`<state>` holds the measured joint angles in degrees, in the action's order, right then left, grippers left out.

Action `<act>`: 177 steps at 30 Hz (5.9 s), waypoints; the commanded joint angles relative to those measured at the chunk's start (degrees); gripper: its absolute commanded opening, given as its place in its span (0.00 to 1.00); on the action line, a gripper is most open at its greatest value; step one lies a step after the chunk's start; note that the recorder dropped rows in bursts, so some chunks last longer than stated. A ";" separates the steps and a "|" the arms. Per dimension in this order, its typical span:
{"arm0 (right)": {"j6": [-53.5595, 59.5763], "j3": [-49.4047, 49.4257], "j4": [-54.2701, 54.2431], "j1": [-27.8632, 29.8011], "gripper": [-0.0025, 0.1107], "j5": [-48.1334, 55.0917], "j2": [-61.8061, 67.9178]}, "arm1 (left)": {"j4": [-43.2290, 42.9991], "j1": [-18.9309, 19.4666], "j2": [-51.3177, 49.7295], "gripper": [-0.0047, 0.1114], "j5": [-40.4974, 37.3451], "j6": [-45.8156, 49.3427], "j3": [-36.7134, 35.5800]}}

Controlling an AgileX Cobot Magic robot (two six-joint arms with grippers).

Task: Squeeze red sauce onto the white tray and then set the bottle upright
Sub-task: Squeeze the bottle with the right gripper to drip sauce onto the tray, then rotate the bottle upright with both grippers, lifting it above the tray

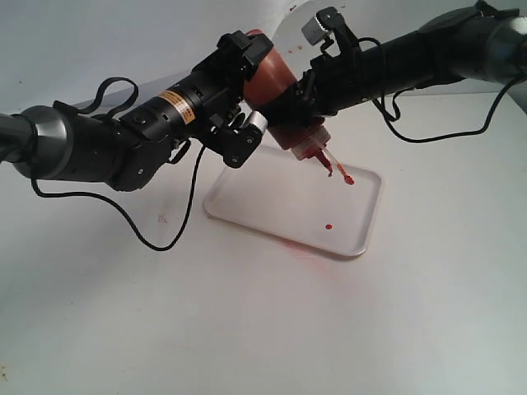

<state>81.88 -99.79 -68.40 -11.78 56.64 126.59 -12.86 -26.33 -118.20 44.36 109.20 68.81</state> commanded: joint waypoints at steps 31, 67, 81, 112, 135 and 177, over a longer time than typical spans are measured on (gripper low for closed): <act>0.56 -0.34 -1.66 0.18 0.66 -9.24 -0.06 | 0.37 -0.63 0.80 0.04 4.74 -2.41 0.82; -0.54 -0.34 -1.18 0.32 0.73 -7.82 -0.06 | 3.37 -0.54 0.80 0.04 6.59 -8.98 0.71; -0.54 -0.34 -1.18 0.53 0.73 -5.43 -1.29 | 5.05 -0.54 0.80 0.04 10.97 -14.48 -3.17; -0.31 -0.34 -1.17 3.97 0.73 -4.16 -12.89 | 6.47 0.12 0.80 0.04 12.83 -37.73 -6.97; -1.39 0.01 8.96 14.99 0.61 13.32 -14.31 | -6.40 7.72 0.80 0.04 20.96 -94.84 -16.80; 15.58 0.01 -9.35 -7.61 0.70 4.21 -1.47 | -46.73 18.76 0.80 0.04 25.61 -142.88 -13.18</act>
<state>96.49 -99.79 -75.40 -18.72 61.25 125.21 -58.64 -7.35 -118.62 65.66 -32.86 54.86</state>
